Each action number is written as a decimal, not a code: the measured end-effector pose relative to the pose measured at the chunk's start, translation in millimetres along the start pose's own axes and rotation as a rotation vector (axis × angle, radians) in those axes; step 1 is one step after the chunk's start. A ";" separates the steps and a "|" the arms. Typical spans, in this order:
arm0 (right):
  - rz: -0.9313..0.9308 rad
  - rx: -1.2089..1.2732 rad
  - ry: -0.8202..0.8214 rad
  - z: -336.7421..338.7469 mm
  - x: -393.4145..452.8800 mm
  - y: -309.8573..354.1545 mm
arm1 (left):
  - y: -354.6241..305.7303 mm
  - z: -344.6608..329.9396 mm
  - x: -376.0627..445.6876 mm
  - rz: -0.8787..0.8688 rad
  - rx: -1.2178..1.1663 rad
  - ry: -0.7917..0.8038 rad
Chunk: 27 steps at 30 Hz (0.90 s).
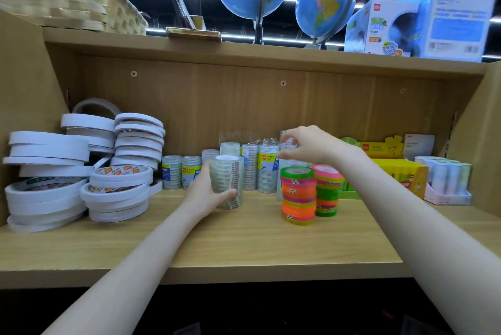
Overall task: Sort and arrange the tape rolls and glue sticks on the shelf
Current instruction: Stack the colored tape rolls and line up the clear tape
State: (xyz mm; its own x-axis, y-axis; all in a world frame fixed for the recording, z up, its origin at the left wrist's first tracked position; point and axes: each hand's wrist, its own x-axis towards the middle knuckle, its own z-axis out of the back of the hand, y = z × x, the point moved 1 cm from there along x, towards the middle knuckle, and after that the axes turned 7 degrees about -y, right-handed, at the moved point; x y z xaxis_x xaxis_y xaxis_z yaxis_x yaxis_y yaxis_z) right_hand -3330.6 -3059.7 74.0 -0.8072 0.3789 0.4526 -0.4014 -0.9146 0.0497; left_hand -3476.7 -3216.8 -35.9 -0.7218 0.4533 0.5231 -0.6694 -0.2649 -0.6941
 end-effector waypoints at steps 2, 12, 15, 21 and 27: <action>-0.070 -0.088 0.116 -3.8 14.6 3.6 | -1.3 0.1 -1.0 -0.016 -0.001 -0.006; 0.112 0.166 0.145 -7.5 29.6 40.4 | 6.2 0.8 3.4 -0.020 -0.007 -0.042; 0.170 0.248 0.103 -11.6 27.6 48.3 | 11.8 2.4 6.5 0.009 -0.004 -0.094; 0.239 0.055 0.090 -26.7 29.9 51.1 | 22.6 0.5 10.7 0.103 0.127 -0.044; 0.222 -0.131 -0.008 -43.6 35.8 44.4 | 15.5 -1.4 14.2 0.026 0.133 -0.078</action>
State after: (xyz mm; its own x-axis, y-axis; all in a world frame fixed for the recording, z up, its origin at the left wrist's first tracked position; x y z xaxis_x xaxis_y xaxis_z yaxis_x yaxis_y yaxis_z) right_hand -3396.3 -3080.6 53.6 -0.8784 0.1691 0.4470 -0.2677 -0.9489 -0.1671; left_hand -3497.1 -3213.2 -39.9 -0.7470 0.3785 0.5465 -0.6642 -0.3881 -0.6390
